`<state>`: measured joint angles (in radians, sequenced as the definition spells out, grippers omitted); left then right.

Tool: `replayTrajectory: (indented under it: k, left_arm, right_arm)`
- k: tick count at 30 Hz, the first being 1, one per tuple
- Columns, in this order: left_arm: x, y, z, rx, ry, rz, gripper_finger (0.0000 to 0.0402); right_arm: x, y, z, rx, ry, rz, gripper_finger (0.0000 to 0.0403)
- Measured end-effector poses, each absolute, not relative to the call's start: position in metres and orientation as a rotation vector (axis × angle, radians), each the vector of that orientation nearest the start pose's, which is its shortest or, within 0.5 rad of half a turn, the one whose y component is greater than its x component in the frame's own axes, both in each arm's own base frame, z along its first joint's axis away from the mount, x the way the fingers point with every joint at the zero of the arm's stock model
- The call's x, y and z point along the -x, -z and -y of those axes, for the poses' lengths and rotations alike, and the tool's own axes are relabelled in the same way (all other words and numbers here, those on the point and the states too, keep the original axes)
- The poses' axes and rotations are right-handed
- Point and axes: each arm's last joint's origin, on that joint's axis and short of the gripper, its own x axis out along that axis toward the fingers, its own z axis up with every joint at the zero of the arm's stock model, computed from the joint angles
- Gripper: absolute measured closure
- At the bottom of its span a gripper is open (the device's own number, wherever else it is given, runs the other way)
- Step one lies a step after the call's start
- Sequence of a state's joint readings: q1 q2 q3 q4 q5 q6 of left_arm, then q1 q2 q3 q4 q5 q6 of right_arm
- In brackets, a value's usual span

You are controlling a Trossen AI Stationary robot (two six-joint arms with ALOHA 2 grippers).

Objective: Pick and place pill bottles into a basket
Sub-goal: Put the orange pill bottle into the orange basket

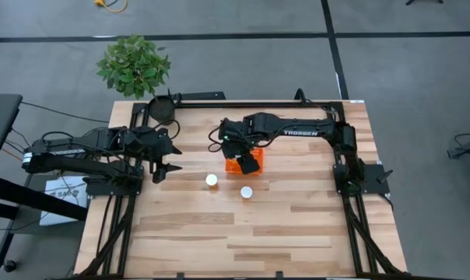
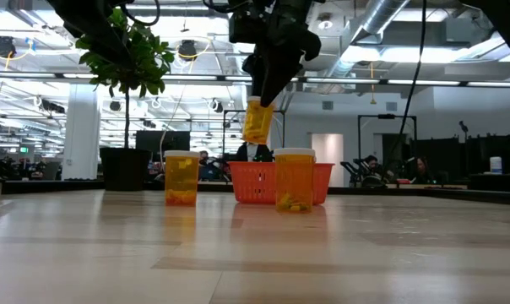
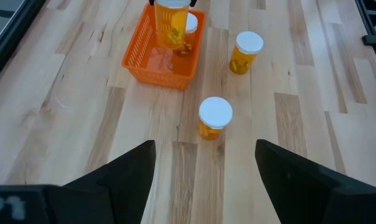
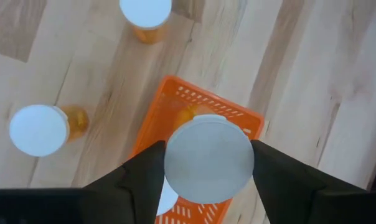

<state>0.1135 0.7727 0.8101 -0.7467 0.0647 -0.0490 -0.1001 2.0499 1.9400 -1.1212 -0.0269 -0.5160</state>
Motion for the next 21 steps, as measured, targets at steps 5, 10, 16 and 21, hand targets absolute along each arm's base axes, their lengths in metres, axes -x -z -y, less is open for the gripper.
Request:
replayTrajectory:
  k: [5,10,16,21]
  left_arm:
    - [-0.146,-0.294,-0.015,0.11,-0.064,-0.706,0.0136]
    - [-0.146,-0.294,-0.015,0.113,-0.065,-0.706,0.0136]
    - [-0.146,-0.294,-0.015,0.127,-0.064,-0.71,0.0136]
    - [-0.146,-0.294,-0.015,0.128,-0.064,-0.711,0.0136]
  right_arm:
    - [-0.423,-0.274,0.042,0.369,-0.251,-1.212,0.0182]
    - [-0.42,-0.262,0.042,0.355,-0.256,-1.254,0.02]
    - [-0.423,-0.262,0.042,0.357,-0.246,-1.226,0.0187]
    - [-0.424,-0.257,0.042,0.358,-0.243,-1.215,0.0188]
